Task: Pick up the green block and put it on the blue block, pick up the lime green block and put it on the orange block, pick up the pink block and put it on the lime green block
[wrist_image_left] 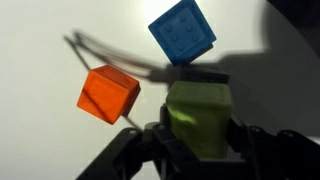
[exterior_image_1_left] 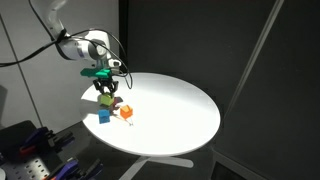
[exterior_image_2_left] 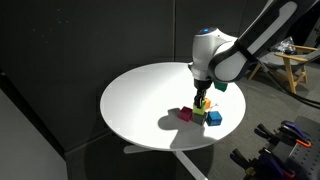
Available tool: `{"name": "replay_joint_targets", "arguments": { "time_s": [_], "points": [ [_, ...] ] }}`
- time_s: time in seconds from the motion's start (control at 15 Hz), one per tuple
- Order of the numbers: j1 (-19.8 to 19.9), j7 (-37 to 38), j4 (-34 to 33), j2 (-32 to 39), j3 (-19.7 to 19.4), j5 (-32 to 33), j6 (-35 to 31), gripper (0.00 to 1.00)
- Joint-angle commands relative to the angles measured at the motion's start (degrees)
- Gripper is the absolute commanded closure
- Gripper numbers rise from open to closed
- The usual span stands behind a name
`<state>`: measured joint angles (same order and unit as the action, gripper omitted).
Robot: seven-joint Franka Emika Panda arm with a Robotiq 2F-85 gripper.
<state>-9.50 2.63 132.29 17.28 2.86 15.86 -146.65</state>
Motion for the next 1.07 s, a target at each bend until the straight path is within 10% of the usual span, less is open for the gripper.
{"name": "replay_joint_targets", "arguments": {
  "time_s": [0.0,1.0],
  "points": [
    [-0.55,-0.03,2.47,-4.65,-0.05,1.79,3.61,0.72],
    [2.98,-1.98,8.29,-11.23,-1.09,6.24,4.95,0.72]
  ]
}}
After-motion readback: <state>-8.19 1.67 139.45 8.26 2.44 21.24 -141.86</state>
